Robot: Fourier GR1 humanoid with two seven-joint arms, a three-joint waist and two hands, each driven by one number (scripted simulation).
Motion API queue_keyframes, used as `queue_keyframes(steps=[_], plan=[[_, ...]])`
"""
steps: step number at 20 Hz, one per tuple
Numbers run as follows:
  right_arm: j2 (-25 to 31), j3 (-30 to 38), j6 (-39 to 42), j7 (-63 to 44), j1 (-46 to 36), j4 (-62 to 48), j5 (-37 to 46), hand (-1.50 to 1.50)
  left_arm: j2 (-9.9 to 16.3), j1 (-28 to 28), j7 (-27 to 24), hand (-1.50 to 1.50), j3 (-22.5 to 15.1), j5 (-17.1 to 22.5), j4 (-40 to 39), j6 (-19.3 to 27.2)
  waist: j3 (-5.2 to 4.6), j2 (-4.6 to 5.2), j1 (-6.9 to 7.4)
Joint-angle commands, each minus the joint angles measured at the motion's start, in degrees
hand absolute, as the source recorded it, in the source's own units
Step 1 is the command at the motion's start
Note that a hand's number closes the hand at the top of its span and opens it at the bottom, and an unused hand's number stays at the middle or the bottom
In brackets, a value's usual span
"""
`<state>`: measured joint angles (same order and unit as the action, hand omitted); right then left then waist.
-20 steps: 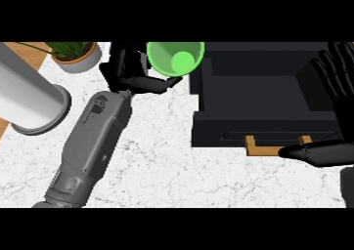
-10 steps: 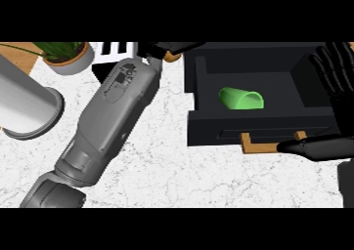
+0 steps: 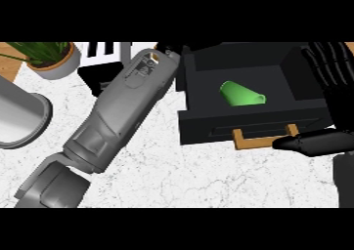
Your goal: Pick up the cup, place it into the drawer and close the drawer
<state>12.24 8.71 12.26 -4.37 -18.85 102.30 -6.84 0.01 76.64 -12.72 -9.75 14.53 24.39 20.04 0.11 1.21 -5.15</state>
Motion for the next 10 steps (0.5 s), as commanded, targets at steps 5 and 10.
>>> queue_keyframes(steps=[5,10], plan=[[1.78,0.86,2.91,0.64,-3.54,-2.42,-2.63,-1.50,-0.01,-0.73,2.05,1.50,-8.67,2.47,-7.01,-5.32,0.07,1.18,-4.01],[-0.96,-3.29,1.66,-0.53,-4.15,0.18,-0.83,-1.50,-0.01,-2.22,0.83,-1.50,-11.84,4.05,-7.14,-4.47,-0.02,1.62,-6.57]])
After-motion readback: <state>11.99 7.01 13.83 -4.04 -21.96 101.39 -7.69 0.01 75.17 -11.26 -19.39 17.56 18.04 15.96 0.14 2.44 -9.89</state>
